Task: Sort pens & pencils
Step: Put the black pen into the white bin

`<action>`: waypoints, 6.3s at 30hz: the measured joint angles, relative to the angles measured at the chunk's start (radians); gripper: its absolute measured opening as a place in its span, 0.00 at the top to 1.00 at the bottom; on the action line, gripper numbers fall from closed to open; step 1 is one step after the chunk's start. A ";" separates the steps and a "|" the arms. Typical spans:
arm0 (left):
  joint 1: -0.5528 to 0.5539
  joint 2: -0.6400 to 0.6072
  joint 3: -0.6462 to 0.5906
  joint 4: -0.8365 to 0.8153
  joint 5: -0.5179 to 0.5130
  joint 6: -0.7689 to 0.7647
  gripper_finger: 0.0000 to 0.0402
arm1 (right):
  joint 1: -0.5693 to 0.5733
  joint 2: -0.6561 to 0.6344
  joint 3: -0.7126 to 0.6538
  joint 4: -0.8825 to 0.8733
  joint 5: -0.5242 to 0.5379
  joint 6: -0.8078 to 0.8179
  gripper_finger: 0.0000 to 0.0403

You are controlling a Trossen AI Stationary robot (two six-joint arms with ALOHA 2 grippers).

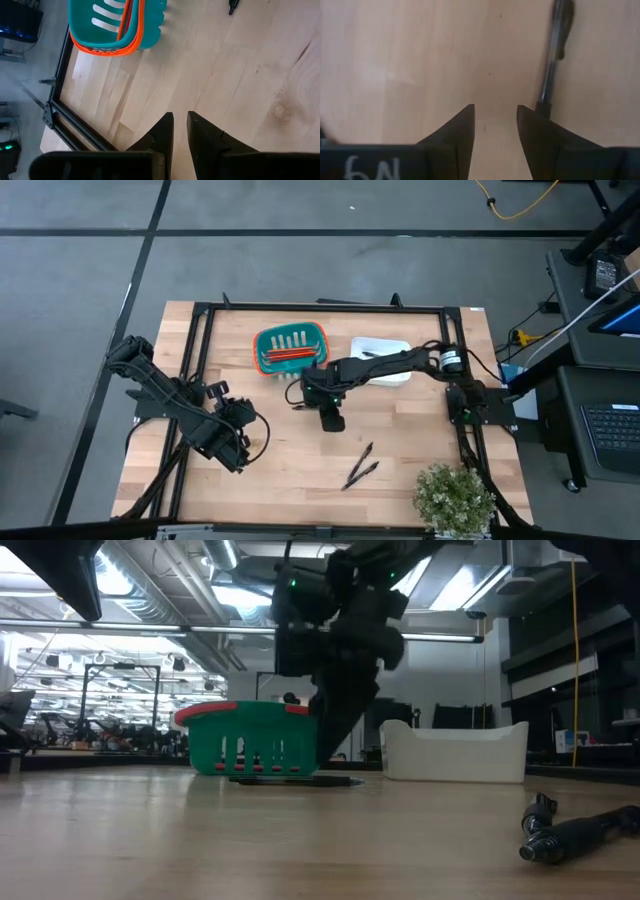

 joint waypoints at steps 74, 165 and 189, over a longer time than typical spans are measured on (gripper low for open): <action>-0.001 0.000 0.000 0.007 0.000 -0.002 0.88 | 0.033 0.098 0.108 -0.157 0.103 0.030 0.91; -0.010 0.000 0.000 0.045 -0.011 0.027 0.88 | -0.141 -0.073 -0.059 -0.150 0.292 0.052 0.66; -0.010 0.000 0.000 0.045 -0.011 0.034 0.88 | -0.181 -0.074 -0.121 -0.057 0.266 0.082 0.66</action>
